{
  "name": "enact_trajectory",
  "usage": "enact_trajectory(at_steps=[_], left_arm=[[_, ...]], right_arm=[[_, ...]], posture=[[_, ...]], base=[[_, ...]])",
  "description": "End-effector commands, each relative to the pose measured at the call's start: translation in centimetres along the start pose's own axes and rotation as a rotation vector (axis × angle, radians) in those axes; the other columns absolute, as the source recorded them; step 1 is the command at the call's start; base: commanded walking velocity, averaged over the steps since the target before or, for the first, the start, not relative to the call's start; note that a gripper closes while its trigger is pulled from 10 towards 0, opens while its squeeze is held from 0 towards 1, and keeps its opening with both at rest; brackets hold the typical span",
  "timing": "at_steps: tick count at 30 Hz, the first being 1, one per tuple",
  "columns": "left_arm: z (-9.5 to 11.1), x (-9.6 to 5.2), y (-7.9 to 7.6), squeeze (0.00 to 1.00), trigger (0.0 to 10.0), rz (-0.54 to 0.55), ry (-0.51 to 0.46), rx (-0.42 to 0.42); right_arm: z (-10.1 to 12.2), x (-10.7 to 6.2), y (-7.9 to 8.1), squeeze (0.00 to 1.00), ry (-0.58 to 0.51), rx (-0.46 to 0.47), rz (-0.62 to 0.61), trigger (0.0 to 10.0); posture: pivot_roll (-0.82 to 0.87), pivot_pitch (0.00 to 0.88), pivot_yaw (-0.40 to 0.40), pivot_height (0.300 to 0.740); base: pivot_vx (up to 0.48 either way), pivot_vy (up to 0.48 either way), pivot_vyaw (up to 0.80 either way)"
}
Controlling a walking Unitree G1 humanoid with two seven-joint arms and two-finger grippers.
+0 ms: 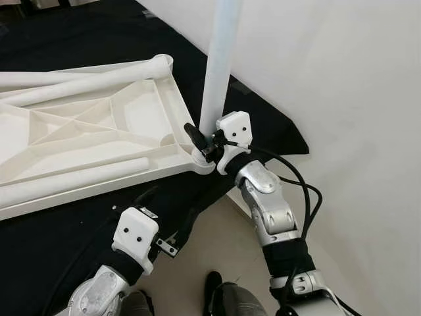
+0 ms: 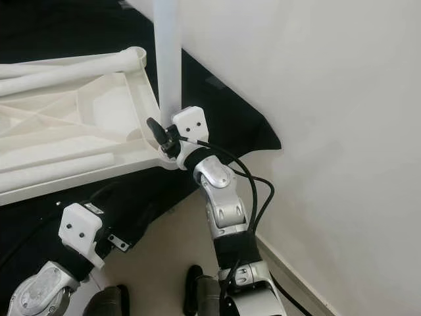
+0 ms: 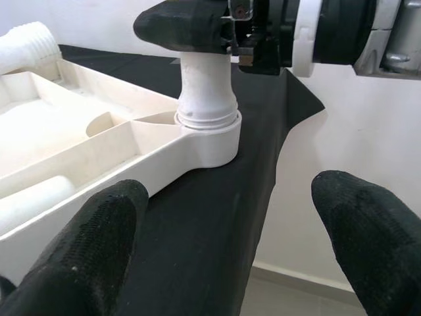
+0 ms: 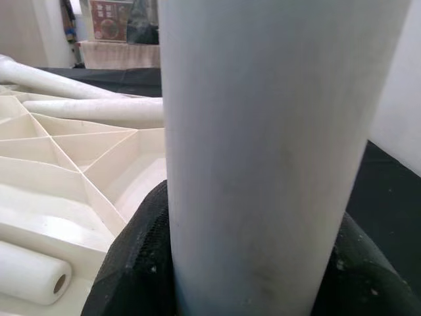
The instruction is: Building children table
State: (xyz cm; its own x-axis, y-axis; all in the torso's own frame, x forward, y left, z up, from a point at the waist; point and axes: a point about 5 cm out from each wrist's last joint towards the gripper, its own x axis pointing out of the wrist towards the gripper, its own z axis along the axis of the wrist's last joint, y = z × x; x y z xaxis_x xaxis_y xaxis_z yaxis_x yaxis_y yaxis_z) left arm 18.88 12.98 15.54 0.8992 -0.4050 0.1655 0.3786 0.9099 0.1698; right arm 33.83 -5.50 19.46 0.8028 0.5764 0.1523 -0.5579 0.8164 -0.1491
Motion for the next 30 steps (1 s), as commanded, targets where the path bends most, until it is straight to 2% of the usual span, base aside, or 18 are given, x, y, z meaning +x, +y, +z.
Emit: enact_trajectory(at_steps=[1, 2, 3, 4, 7, 8, 9, 11, 12, 13, 14, 21, 30], left_arm=[[-0.4, -0.3, -0.1, 0.0, 10.0, 0.002, 0.018, -0.015], [-0.4, -0.2, -0.1, 0.0, 10.0, 0.001, 0.017, -0.015], [-0.4, -0.1, -0.1, 0.0, 10.0, 0.001, 0.014, -0.015], [-0.4, -0.1, -0.1, 0.0, 10.0, 0.001, 0.014, -0.015], [-0.4, 0.1, -0.1, 0.0, 10.0, 0.001, 0.008, -0.013], [-0.3, 0.2, -0.1, 0.0, 10.0, 0.002, 0.007, -0.013], [-0.3, 0.2, -0.1, 0.0, 10.0, 0.002, 0.006, -0.012], [-0.3, 0.2, -0.1, 0.0, 10.0, 0.002, 0.006, -0.012], [-0.3, 0.2, -0.2, 0.0, 10.0, 0.005, 0.005, -0.012], [-0.3, 0.2, -0.2, 0.0, 10.0, 0.005, 0.005, -0.012], [-0.3, 0.1, -0.1, 0.0, 10.0, 0.011, 0.006, -0.011], [-0.2, -0.1, -0.2, 0.0, 10.0, 0.017, 0.007, -0.009], [-0.1, -0.2, 0.0, 0.0, 10.0, 0.022, 0.012, -0.001]], right_arm=[[-4.3, -1.1, 0.6, 0.0, 0.201, 0.019, 0.033, 10.0], [-3.8, -1.1, 0.9, 1.0, 0.198, 0.014, 0.082, 10.0], [-2.9, -0.7, 0.8, 1.0, 0.163, 0.038, 0.128, 10.0], [-2.9, -0.7, 0.8, 1.0, 0.163, 0.038, 0.128, 10.0], [0.5, 0.4, -0.1, 0.97, 0.003, 0.044, 0.314, 10.0], [1.5, 0.5, -0.5, 0.0, -0.037, 0.018, 0.391, 10.0], [2.2, 0.6, -0.7, 0.0, -0.064, -0.01, 0.471, 10.0], [2.2, 0.6, -0.7, 0.0, -0.064, -0.01, 0.471, 10.0], [3.2, 0.5, -1.1, 0.0, -0.091, -0.062, 0.63, 10.0], [3.2, 0.5, -1.1, 0.0, -0.091, -0.062, 0.63, 10.0], [3.6, 0.3, -1.5, 0.0, -0.078, -0.086, 0.778, 10.0], [4.1, 0.9, -2.0, 0.0, -0.031, -0.079, 0.909, 10.0], [4.3, 2.1, -2.2, 0.0, 0.001, -0.051, 0.971, 10.0]], posture=[[0.13, 0.273, -0.126, 0.74], [0.13, 0.273, -0.127, 0.74], [0.13, 0.272, -0.127, 0.74], [0.13, 0.272, -0.127, 0.74], [0.13, 0.268, -0.129, 0.74], [0.14, 0.268, -0.132, 0.74], [0.14, 0.27, -0.134, 0.74], [0.14, 0.27, -0.134, 0.74], [0.14, 0.27, -0.135, 0.74], [0.14, 0.27, -0.135, 0.74], [0.15, 0.273, -0.138, 0.74], [0.16, 0.283, -0.144, 0.74], [0.18, 0.287, -0.147, 0.74]], base=[[0.0, 0.0, 0.0], [0.0, 0.0, 0.0], [0.0, 0.0, 0.0], [0.0, 0.0, 0.0], [0.0, 0.0, 0.0], [0.0, 0.0, 0.0], [0.0, 0.0, 0.0], [0.0, 0.0, 0.0], [0.0, 0.0, 0.0], [0.0, 0.0, 0.0], [0.0, 0.0, 0.0], [0.0, 0.0, 0.0], [0.0, 0.0, 0.0]])
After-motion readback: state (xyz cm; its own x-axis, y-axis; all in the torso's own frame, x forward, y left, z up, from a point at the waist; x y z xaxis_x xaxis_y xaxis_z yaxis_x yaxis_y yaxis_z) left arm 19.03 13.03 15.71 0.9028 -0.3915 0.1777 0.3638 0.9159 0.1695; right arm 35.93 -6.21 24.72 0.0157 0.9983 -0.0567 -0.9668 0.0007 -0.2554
